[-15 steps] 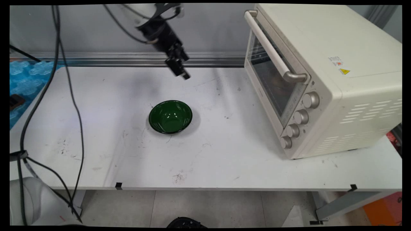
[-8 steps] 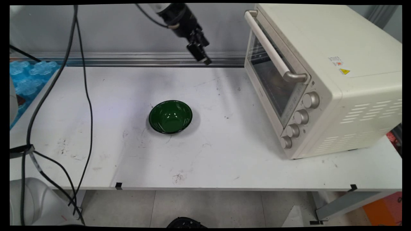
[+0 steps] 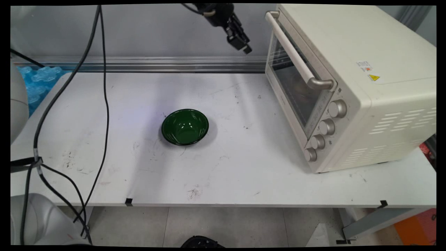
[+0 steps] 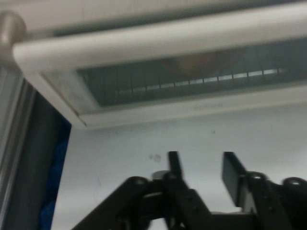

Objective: Open the oven

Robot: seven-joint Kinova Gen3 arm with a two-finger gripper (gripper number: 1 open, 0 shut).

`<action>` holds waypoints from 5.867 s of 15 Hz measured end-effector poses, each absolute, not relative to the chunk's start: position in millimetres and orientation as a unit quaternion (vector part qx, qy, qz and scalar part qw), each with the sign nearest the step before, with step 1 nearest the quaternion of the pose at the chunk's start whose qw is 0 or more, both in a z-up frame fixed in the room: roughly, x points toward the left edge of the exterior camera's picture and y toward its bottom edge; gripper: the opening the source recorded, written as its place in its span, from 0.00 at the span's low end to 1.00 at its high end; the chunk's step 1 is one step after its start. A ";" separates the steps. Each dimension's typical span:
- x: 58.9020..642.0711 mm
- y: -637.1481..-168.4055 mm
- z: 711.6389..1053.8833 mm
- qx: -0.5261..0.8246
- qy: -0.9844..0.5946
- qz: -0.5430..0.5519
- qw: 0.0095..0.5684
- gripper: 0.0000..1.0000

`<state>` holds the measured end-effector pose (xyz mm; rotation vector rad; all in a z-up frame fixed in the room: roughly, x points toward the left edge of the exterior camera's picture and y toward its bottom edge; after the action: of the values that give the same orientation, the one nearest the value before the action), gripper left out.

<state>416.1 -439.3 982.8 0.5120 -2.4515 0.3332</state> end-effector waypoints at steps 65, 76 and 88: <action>352.0 -425.8 973.4 0.249 -0.928 0.069 0.268 0.00; 384.6 -401.8 952.6 0.253 -0.934 0.061 0.243 0.00; 415.3 -378.7 906.7 0.249 -0.935 0.074 0.241 0.00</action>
<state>415.3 -378.7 906.7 0.6816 -2.5582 0.2016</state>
